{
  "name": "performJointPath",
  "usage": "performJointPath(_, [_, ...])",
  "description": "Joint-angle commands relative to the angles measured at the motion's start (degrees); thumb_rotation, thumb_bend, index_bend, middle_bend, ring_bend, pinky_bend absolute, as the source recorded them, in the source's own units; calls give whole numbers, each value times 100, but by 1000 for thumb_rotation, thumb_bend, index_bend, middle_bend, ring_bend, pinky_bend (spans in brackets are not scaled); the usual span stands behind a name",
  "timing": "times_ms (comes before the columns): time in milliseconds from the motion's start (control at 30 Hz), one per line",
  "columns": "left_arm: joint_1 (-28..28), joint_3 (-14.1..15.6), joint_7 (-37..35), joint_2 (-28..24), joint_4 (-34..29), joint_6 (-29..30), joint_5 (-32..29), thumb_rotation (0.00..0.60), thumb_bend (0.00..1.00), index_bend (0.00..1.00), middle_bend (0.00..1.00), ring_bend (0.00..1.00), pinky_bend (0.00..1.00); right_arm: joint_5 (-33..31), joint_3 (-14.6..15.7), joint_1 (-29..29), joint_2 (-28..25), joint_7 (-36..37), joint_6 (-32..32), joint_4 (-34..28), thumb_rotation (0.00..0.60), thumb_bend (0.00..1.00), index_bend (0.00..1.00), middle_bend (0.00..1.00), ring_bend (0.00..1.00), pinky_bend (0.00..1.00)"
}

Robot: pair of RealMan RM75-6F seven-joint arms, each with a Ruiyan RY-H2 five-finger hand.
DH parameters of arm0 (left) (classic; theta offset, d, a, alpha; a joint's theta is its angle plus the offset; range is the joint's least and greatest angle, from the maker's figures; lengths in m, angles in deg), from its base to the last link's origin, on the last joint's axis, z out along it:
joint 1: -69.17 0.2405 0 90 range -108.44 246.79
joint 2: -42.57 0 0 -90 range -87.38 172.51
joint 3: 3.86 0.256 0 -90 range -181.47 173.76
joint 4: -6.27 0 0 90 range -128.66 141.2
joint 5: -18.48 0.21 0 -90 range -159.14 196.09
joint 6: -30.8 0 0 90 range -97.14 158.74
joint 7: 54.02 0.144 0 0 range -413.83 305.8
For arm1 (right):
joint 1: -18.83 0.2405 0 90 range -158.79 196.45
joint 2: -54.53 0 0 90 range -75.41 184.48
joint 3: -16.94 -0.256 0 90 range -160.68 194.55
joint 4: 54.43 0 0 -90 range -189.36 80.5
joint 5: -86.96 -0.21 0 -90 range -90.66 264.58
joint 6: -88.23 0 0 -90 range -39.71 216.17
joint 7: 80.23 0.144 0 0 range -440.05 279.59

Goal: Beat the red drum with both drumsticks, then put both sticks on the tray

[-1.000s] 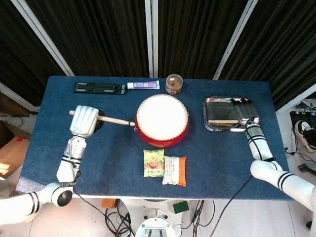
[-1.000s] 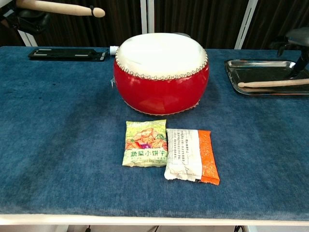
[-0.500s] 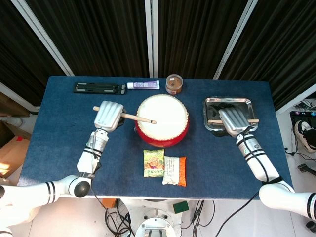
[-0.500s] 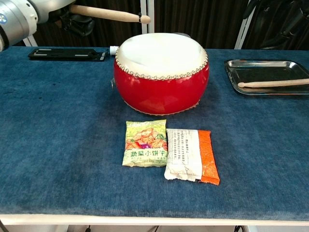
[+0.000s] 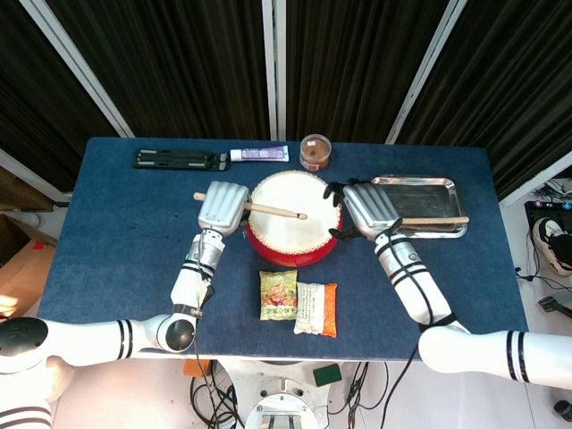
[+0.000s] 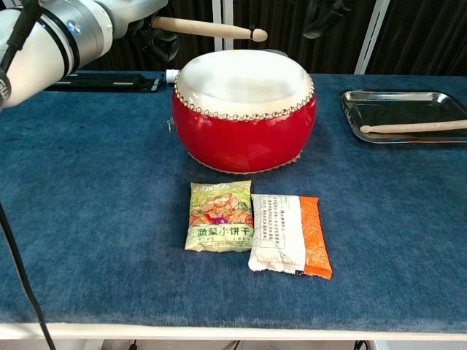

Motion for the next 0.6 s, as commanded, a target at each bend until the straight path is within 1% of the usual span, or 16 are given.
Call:
performJointPath(33, [-129,-32,172,55,-37,78,-205,600,576,1000,1000,1000,1000,-329,-48,411,443,-392,-338,209,600,199,433,482,285,366])
performJointPath(167, [-265,-63,292,120,-50,176,-347,600,576,1000,1000,1000,1000,-522,-72,723,881,-663,-665,484,600,233,483,502,314,385])
performJointPath(267, [-343,-56,351,146,-70,231,-384,600,577,1000,1000,1000,1000,-605,-74,844,1091,-741,-733,632,600,242,503,503,317,389])
performJointPath(467, [-464,-19,435,206,-72,339,-422,600,576,1000,1000,1000,1000,-728,-110,1045,1364,-930,-860,887,600,264,515,506,317,389])
performJointPath(600, [-531,1,464,249,-47,386,-439,600,576,1000,1000,1000,1000,-770,-181,1128,1475,-957,-886,943,600,274,521,513,319,389])
